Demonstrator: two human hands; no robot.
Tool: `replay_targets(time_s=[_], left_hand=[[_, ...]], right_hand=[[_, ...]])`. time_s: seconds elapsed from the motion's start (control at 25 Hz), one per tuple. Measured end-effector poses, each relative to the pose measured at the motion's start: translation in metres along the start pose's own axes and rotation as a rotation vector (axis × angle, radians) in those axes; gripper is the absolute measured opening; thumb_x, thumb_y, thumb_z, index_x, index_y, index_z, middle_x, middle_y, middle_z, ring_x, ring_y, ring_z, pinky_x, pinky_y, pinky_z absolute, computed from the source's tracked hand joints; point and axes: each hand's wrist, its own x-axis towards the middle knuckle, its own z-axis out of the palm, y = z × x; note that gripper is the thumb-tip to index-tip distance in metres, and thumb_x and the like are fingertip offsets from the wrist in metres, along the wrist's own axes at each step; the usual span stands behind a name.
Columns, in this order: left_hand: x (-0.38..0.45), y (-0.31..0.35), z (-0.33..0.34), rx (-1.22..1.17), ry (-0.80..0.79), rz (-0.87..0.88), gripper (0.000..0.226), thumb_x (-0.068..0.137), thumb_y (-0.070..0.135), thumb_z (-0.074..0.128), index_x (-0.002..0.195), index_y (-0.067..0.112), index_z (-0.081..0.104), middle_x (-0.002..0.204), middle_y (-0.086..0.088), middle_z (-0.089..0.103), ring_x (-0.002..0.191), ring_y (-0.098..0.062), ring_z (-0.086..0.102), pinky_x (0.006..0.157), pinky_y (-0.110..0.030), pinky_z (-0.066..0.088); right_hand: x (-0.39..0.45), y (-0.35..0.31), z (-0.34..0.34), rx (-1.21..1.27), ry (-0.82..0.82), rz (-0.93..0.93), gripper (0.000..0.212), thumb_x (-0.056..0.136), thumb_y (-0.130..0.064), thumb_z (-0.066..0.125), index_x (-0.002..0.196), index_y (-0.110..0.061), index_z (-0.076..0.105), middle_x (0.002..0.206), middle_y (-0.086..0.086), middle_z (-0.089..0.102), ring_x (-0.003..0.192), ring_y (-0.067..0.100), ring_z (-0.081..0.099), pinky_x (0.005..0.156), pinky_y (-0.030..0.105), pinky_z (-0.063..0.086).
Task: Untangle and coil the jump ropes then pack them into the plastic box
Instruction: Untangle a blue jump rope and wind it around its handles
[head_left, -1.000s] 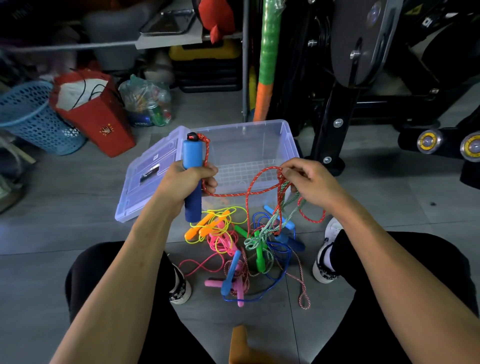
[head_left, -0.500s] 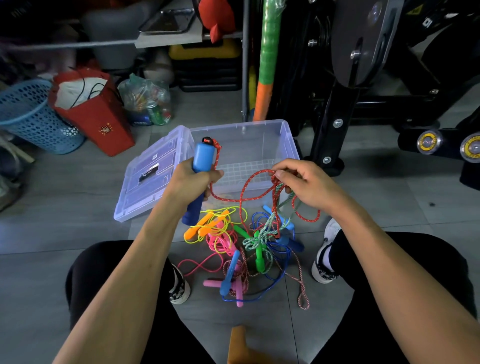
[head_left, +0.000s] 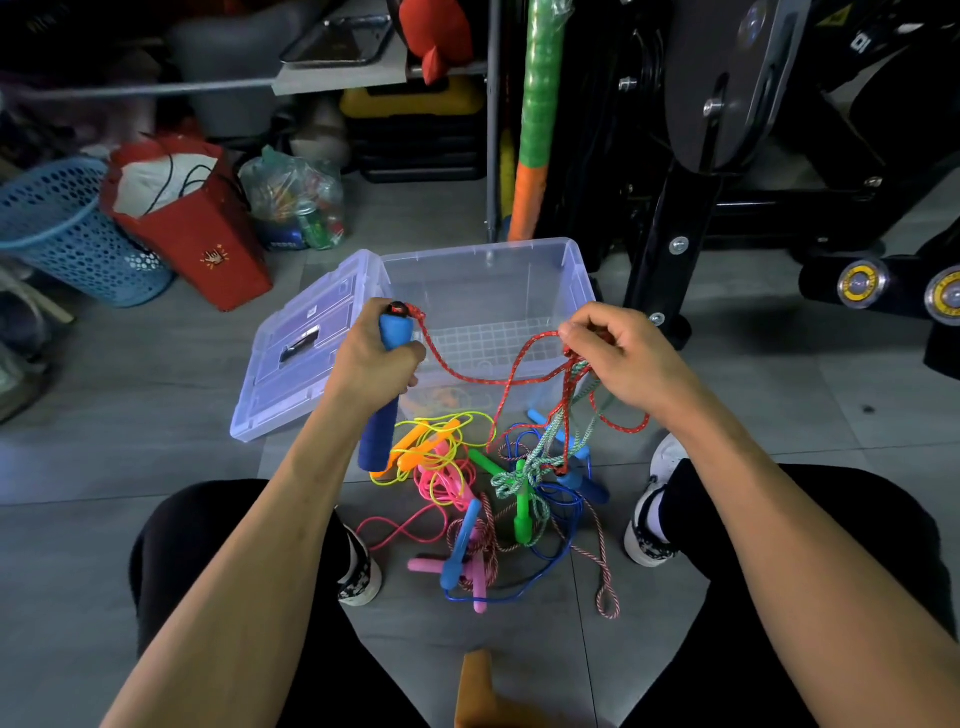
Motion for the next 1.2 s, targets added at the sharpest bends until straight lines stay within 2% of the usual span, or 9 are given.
replay_targets(time_s=[0.12,0.24,0.36,0.44,0.6,0.76,0.88,1.04,1.2], left_hand=[[-0.002,-0.004,0.000,0.087,0.016,0.027,0.012,0.080,0.024,0.070,0.085,0.014,0.063,0.071,-0.006,0.058,0.063,-0.030,0.059,0.065,-0.039,0.054],[-0.006,-0.003,0.002,-0.006,-0.014,0.007,0.024,0.085,0.028,0.068,0.082,0.004,0.068,0.063,-0.007,0.060,0.050,-0.019,0.054,0.059,-0.033,0.050],[-0.009,0.000,0.001,-0.047,-0.052,0.082,0.013,0.089,0.025,0.063,0.099,0.019,0.069,0.076,-0.002,0.072,0.047,-0.018,0.059,0.057,-0.031,0.054],[-0.011,0.001,0.001,-0.091,-0.042,0.097,0.023,0.091,0.020,0.060,0.112,0.027,0.066,0.081,-0.004,0.072,0.047,-0.020,0.060,0.055,-0.030,0.054],[-0.013,0.010,-0.004,-0.354,0.053,0.067,0.017,0.091,0.006,0.054,0.086,0.014,0.068,0.104,-0.002,0.072,0.049,-0.019,0.057,0.049,-0.026,0.048],[-0.015,0.011,-0.012,-0.540,0.050,0.122,0.017,0.091,0.002,0.054,0.086,0.010,0.068,0.107,0.000,0.073,0.049,-0.019,0.051,0.052,-0.024,0.045],[-0.017,0.011,-0.012,-0.529,0.049,0.213,0.018,0.093,0.002,0.054,0.098,0.007,0.070,0.112,0.001,0.072,0.050,-0.020,0.048,0.054,-0.024,0.045],[-0.018,0.013,-0.014,-0.547,0.052,0.298,0.021,0.093,0.002,0.053,0.104,0.006,0.070,0.114,0.000,0.071,0.053,-0.021,0.049,0.057,-0.026,0.044],[-0.018,0.015,-0.016,-0.579,0.037,0.357,0.021,0.093,0.004,0.053,0.107,0.005,0.069,0.115,-0.004,0.070,0.054,-0.025,0.047,0.059,-0.029,0.044]], right_hand=[[0.001,0.001,-0.002,0.022,-0.005,-0.008,0.024,0.099,-0.031,0.052,0.082,-0.017,0.062,0.074,0.010,0.059,0.059,0.011,0.045,0.058,0.026,0.040],[0.002,0.001,-0.001,0.062,-0.033,0.031,0.022,0.100,-0.028,0.049,0.087,-0.017,0.062,0.084,0.004,0.065,0.068,0.013,0.054,0.062,0.024,0.050],[0.002,0.001,0.001,0.061,-0.052,0.047,0.021,0.101,-0.025,0.047,0.089,-0.015,0.061,0.089,0.001,0.066,0.073,0.010,0.056,0.064,0.018,0.049],[0.003,0.001,0.000,0.070,-0.058,0.056,0.021,0.102,-0.025,0.046,0.090,-0.015,0.060,0.088,0.000,0.066,0.069,0.004,0.053,0.062,0.013,0.046],[0.004,0.005,0.001,0.096,-0.029,0.119,0.026,0.101,-0.028,0.048,0.090,-0.008,0.060,0.086,0.009,0.064,0.064,0.003,0.050,0.058,0.008,0.041],[0.007,0.016,0.005,0.043,-0.050,0.126,0.029,0.095,-0.035,0.058,0.080,-0.011,0.053,0.058,-0.013,0.051,0.051,0.002,0.043,0.054,0.018,0.037],[0.010,0.025,0.009,0.011,-0.112,0.131,0.016,0.095,-0.025,0.060,0.082,-0.018,0.056,0.072,-0.009,0.057,0.060,0.005,0.051,0.062,0.026,0.041],[0.013,0.036,0.011,-0.090,-0.117,0.164,0.017,0.090,-0.011,0.059,0.077,-0.022,0.059,0.081,-0.006,0.065,0.079,0.018,0.063,0.076,0.034,0.049],[0.012,0.041,0.013,-0.231,-0.127,0.207,0.012,0.086,-0.010,0.059,0.079,-0.018,0.062,0.081,-0.008,0.065,0.080,0.013,0.063,0.067,0.015,0.045]])
